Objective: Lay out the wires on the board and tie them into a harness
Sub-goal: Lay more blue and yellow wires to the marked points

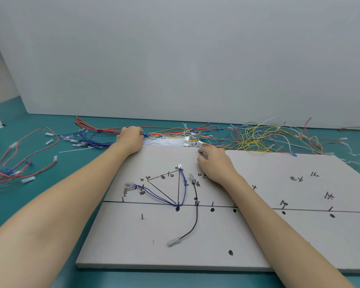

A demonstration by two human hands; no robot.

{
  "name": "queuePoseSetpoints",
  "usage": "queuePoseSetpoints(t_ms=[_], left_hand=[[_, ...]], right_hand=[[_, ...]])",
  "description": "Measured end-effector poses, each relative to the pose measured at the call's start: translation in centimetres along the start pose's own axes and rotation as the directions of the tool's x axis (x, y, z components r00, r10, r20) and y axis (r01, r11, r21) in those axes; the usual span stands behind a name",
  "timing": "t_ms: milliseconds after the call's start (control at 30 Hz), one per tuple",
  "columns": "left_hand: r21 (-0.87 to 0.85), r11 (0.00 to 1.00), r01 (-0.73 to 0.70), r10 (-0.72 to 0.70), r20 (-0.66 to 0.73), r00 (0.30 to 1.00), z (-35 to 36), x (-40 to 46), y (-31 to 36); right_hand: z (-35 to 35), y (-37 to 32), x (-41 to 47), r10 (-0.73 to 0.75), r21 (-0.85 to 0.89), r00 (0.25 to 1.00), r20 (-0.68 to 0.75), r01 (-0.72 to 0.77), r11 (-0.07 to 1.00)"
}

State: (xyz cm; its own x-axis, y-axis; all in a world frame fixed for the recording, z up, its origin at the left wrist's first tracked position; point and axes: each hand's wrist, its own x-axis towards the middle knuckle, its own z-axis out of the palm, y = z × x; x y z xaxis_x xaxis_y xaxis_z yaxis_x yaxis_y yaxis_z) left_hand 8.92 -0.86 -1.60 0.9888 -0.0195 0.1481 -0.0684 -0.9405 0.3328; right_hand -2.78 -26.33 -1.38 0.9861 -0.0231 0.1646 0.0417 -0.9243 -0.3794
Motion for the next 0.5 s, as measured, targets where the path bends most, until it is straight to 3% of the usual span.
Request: queuePoseSetpoints(t_ms=[133,500], left_hand=[[0.087,0.996,-0.002,-0.005,0.078,0.997,-0.5,0.3,0.4],[0.059,0.996,0.065,-0.066,0.024,0.998,-0.4,0.5,2.0]], right_hand=[[0.0,0.0,0.0,0.004,-0.001,1.0,-0.004,-0.004,1.0],[0.0,0.0,0.0,0.0,0.003,1.0,-0.005,0.0,1.0]])
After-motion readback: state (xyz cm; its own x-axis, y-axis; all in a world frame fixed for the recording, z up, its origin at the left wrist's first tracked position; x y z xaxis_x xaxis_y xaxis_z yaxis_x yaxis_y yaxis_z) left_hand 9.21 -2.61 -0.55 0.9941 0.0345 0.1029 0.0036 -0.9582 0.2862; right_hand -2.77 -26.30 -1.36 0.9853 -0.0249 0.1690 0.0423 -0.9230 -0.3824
